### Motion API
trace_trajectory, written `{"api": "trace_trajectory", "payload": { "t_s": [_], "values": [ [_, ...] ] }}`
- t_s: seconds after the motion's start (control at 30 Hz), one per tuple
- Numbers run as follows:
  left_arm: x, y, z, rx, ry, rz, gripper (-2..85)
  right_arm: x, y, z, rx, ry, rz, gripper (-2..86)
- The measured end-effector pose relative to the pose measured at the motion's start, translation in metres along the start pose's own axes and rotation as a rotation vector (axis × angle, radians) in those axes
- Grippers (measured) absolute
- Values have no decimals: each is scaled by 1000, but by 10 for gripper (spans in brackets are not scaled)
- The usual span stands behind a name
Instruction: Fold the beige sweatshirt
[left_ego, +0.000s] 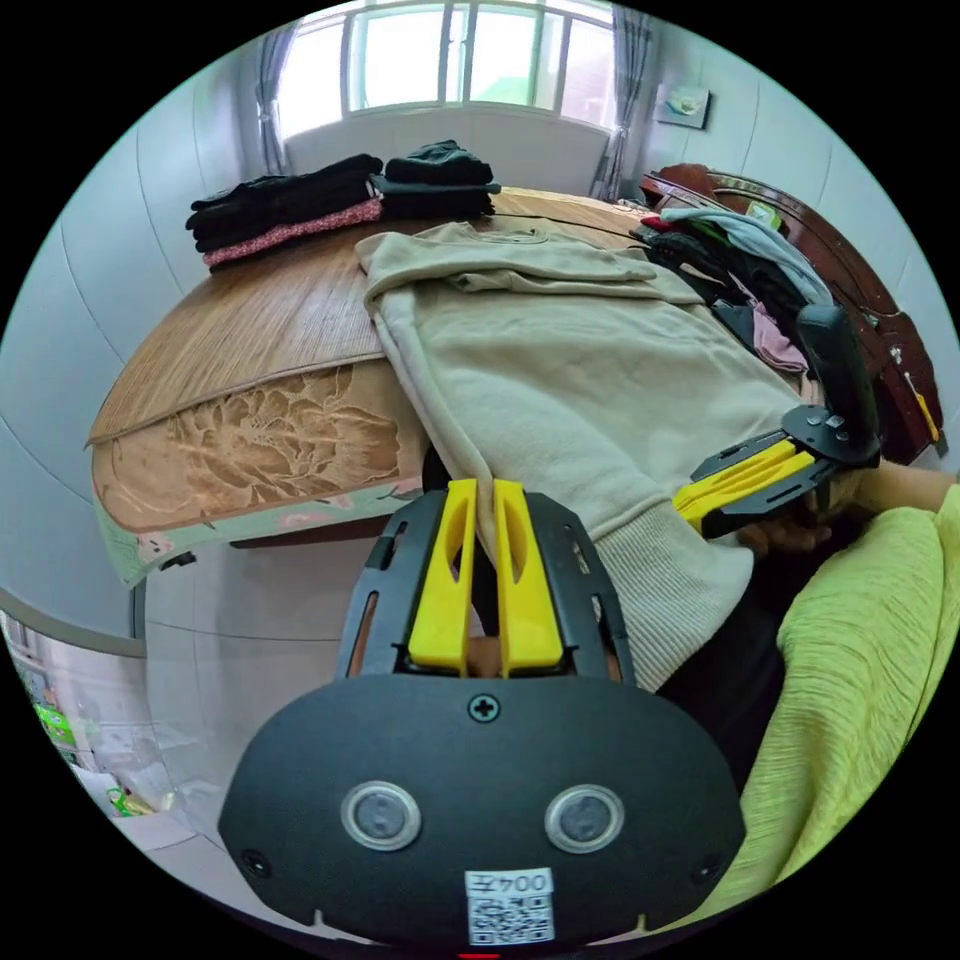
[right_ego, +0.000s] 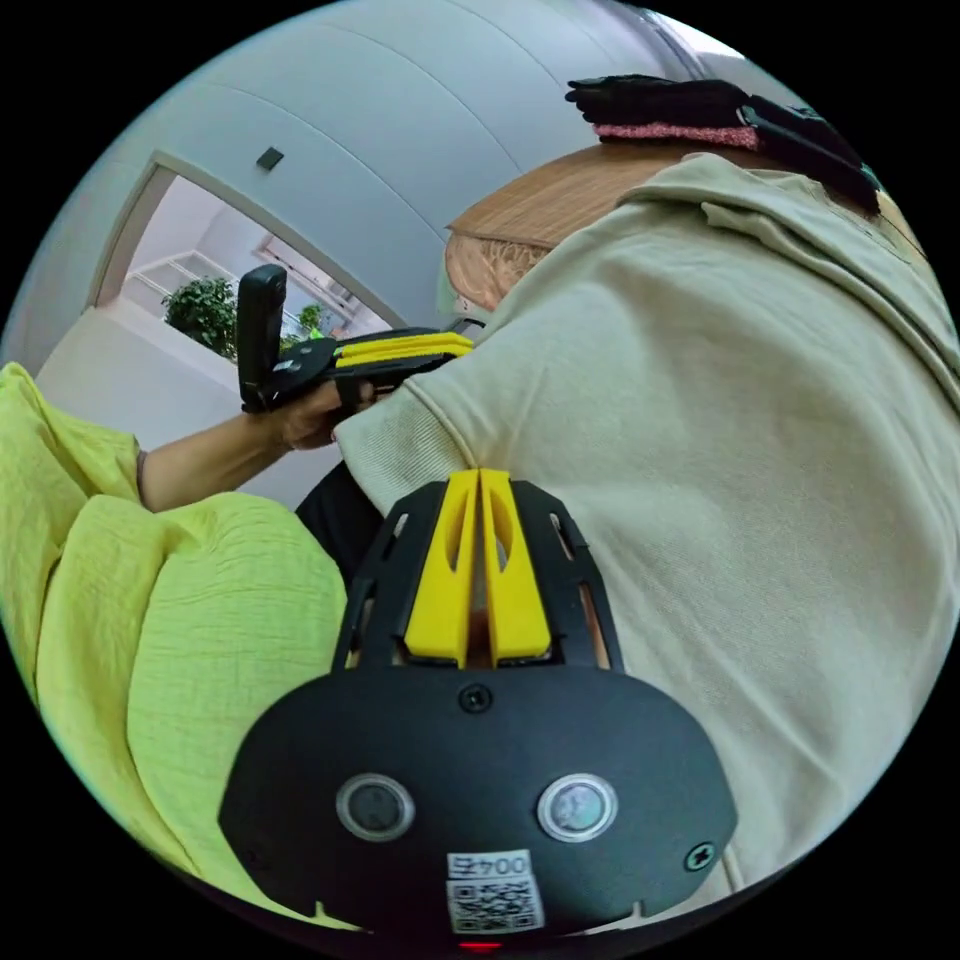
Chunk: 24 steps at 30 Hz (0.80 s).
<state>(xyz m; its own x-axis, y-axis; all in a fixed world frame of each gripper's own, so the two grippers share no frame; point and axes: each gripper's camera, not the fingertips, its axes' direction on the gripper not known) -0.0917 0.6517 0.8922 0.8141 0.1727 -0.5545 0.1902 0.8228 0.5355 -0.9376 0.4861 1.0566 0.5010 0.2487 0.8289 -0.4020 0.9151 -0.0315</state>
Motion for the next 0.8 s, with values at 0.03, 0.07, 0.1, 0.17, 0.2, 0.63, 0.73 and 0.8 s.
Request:
{"api": "trace_trajectory", "payload": {
  "t_s": [0.03, 0.07, 0.1, 0.17, 0.2, 0.63, 0.73, 0.8],
  "values": [
    [-2, 2, -2, 12, -8, -22, 31, 2, 1, 0, 10, -10, 6, -5],
    [-7, 4, -4, 21, 0, -63, 31, 2, 4, -1, 38, -6, 6, -5],
    [-11, 4, -6, 23, 11, -87, 31, -1, 6, -3, 57, 25, -4, -5],
    [-28, 9, -24, 26, 43, -154, 32, -15, 8, -11, 80, 117, -39, -2],
    [-32, 12, -32, 34, 41, -159, 32, -27, 10, -21, 111, 170, -68, 1],
    [-6, 85, -97, -83, 142, -73, 76, -92, 28, -24, 57, 204, -295, 74],
    [-19, 86, -98, -60, 198, -152, 78, -96, 28, -17, 35, 255, -312, 65],
    [-28, 90, -101, -31, 247, -201, 82, -94, 28, -18, 40, 255, -294, 65]
  ]
}}
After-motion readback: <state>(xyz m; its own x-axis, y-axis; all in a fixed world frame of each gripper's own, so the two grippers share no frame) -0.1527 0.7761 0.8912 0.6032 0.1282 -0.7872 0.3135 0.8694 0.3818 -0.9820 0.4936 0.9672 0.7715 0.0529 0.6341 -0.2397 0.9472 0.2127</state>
